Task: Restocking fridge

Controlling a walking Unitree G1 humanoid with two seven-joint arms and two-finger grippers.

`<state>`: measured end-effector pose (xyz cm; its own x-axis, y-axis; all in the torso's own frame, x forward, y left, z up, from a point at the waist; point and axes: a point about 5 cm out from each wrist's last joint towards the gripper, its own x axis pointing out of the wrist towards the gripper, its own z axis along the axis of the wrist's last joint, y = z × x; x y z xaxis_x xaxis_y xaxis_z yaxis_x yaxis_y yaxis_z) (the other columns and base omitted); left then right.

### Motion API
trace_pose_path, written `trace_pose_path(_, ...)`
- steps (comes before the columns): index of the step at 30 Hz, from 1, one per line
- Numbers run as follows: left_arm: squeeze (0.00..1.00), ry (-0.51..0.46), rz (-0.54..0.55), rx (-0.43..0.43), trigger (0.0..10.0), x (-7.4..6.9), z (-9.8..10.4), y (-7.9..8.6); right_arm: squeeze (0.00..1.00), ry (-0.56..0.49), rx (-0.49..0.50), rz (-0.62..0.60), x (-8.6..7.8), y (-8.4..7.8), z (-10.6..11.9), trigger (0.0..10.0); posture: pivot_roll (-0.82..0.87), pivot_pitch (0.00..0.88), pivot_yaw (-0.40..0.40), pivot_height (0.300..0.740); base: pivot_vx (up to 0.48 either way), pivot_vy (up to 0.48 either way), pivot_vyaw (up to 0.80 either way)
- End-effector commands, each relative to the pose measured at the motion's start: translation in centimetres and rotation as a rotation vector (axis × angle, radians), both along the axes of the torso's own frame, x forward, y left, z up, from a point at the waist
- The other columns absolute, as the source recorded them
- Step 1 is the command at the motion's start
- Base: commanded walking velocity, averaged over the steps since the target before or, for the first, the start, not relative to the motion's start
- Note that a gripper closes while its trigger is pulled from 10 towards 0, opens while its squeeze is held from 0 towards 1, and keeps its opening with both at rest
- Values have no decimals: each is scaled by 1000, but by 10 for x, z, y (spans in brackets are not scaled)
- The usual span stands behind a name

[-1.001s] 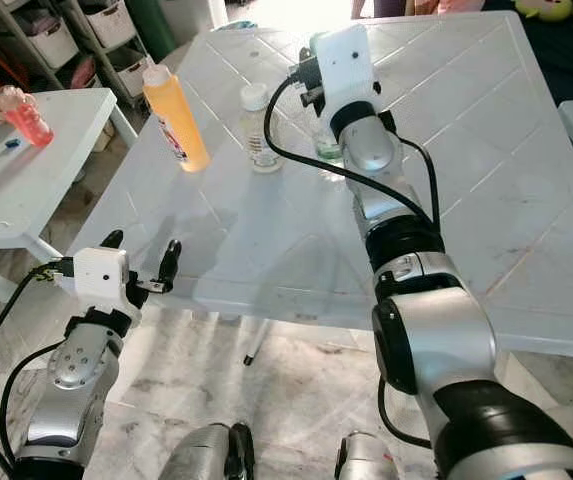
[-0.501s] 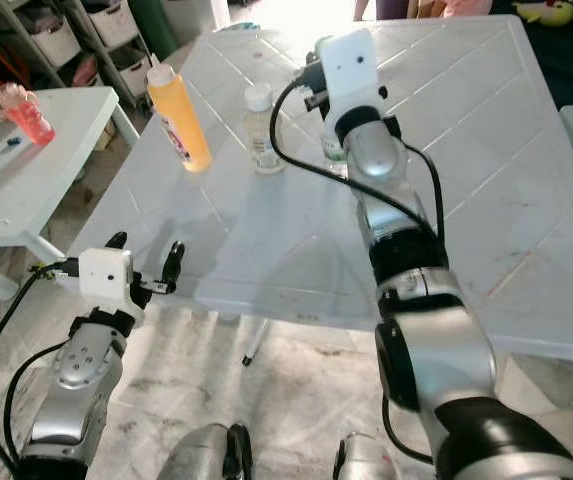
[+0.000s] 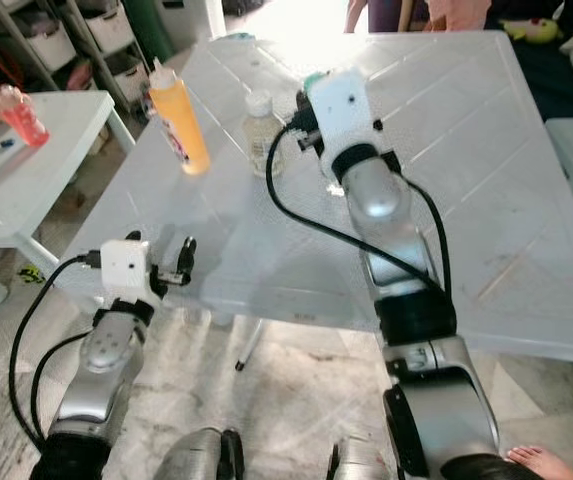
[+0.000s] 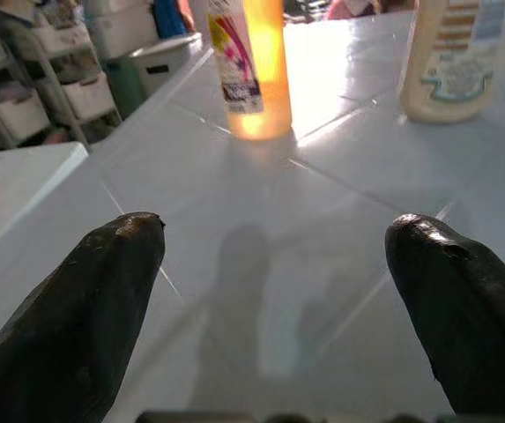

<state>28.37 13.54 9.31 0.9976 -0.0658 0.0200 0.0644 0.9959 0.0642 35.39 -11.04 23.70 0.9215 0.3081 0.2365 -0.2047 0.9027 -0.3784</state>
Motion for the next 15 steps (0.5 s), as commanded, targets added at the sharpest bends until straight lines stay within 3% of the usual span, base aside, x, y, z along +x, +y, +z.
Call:
trace_pose_path(1,0,19,24,16,10000,1,-3,5,0,59,-6,1,-4,5,-15,10000,27,73,87,740,0,0,0)
trace_pose_path(4,0,13,42,30,10000,1,-3,8,0,-8,10,15,-16,11,-12,10000,28,86,86,740,0,0,0)
trace_pose_path(9,0,9,50,32,10000,0,-2,8,0,13,10,63,-27,19,-21,10000,28,97,82,740,0,0,0)
trace_pose_path(12,0,9,52,29,10000,0,-2,7,0,48,35,80,-35,20,-32,10000,28,99,79,740,-281,0,0)
trace_pose_path(15,0,10,61,19,10000,-1,-2,8,0,16,76,106,-43,21,-30,10000,25,99,73,740,-247,0,0)
